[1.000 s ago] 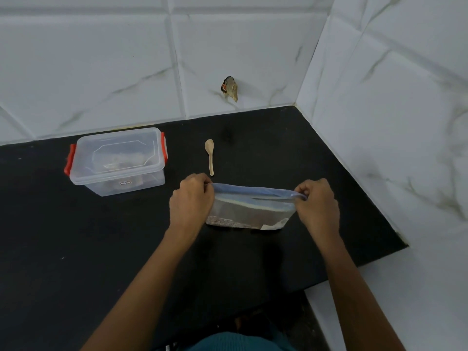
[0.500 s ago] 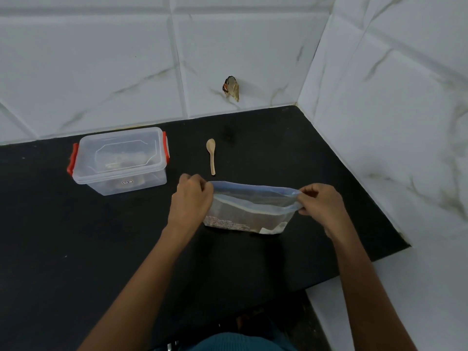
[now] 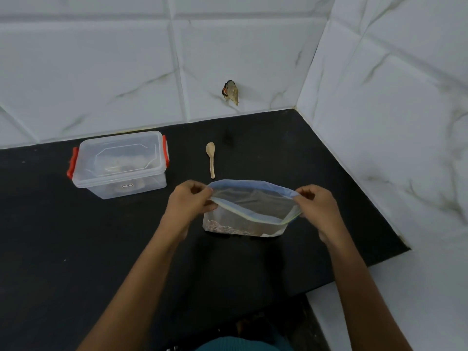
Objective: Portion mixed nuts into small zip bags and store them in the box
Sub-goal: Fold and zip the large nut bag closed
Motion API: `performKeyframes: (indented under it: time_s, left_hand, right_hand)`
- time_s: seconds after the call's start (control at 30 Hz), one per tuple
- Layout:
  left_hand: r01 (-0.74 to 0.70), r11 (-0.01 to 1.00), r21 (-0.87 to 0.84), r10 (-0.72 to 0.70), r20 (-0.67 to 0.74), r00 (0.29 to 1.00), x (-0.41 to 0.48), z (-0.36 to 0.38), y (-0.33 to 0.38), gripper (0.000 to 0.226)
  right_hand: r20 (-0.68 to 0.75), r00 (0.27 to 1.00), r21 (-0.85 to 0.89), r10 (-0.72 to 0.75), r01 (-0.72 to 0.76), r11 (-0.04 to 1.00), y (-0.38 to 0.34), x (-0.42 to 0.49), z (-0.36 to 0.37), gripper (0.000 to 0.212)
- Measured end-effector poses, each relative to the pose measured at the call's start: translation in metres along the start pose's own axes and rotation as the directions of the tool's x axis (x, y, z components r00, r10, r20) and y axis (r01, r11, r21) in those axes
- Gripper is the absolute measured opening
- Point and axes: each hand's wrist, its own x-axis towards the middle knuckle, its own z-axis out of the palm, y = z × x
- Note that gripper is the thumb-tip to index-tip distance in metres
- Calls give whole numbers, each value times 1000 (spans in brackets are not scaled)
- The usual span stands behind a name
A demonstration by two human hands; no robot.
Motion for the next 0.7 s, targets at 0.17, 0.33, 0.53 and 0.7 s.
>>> performKeyframes:
  time_s: [0.17,0.33,0.53,0.7]
  left_hand:
    - [72,982,-172,-67,33,997,-4,-3,0,3]
    - [30,999,-23,-30,-22,999,-5,2,-1,5]
    - [172,964,-201,-144,143,979,-11,1,4,13]
    - [389,718,-577,-184,382,906,-16,-7,5,17]
  right_hand:
    - [61,989,240,133,-143,960,2,-1,-5,9]
    - [133,977,241,166,-194,951,2,-6,0,4]
    - [319,929,421,188,-317,850,3,-7,-6,9]
    - [469,873,648,133,-442,620,11,-3,-20,17]
